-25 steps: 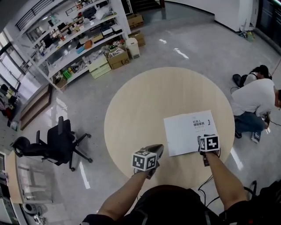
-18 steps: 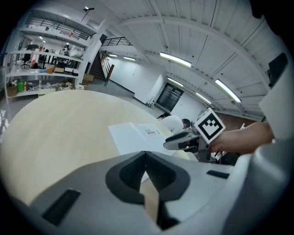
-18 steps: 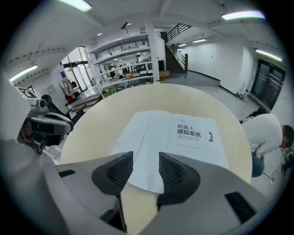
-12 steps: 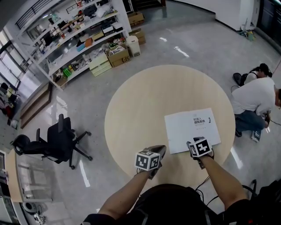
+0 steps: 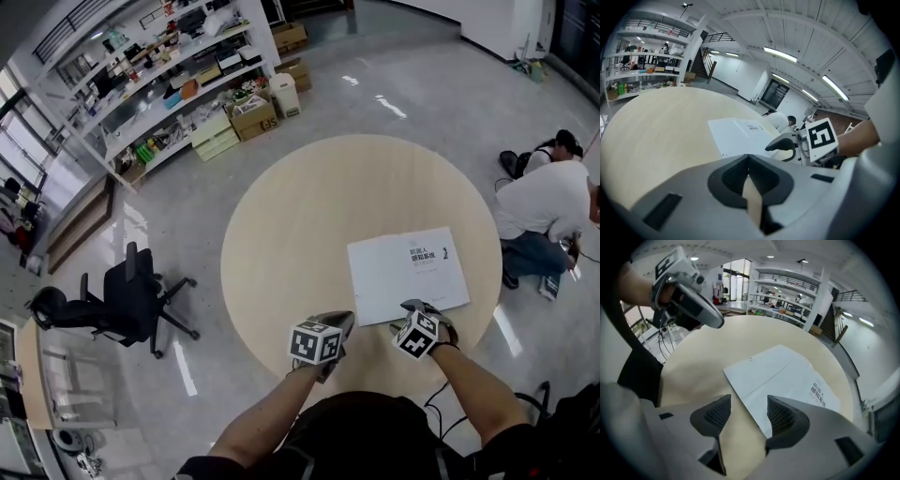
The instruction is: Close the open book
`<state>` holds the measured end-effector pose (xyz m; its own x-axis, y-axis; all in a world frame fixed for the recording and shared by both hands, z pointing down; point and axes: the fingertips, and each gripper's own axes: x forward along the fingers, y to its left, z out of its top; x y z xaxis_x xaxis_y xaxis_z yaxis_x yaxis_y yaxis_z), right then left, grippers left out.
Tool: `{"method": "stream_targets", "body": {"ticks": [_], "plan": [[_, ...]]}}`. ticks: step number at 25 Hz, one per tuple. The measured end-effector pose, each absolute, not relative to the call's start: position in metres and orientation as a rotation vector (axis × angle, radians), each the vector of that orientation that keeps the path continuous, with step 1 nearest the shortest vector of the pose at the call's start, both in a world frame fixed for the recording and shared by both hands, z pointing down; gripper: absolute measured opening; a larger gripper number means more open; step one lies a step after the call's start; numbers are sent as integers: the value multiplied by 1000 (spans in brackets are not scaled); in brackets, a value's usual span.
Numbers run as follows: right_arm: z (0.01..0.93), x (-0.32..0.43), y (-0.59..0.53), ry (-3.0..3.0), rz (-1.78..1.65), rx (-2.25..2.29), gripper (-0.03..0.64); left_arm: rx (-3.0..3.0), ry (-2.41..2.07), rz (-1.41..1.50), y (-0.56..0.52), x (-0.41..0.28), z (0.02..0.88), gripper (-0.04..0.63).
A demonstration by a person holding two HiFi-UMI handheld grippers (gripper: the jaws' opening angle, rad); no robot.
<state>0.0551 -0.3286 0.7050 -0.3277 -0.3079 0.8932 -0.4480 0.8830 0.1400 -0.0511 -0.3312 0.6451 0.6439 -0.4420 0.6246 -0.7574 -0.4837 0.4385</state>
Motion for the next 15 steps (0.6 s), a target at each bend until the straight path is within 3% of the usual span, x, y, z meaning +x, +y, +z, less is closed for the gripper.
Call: {"method": "stream_targets", "body": {"ticks": [15], "plan": [[731, 43, -332, -1786, -426, 321, 224, 2060, -949, 598, -316, -47, 670, -11]]}}
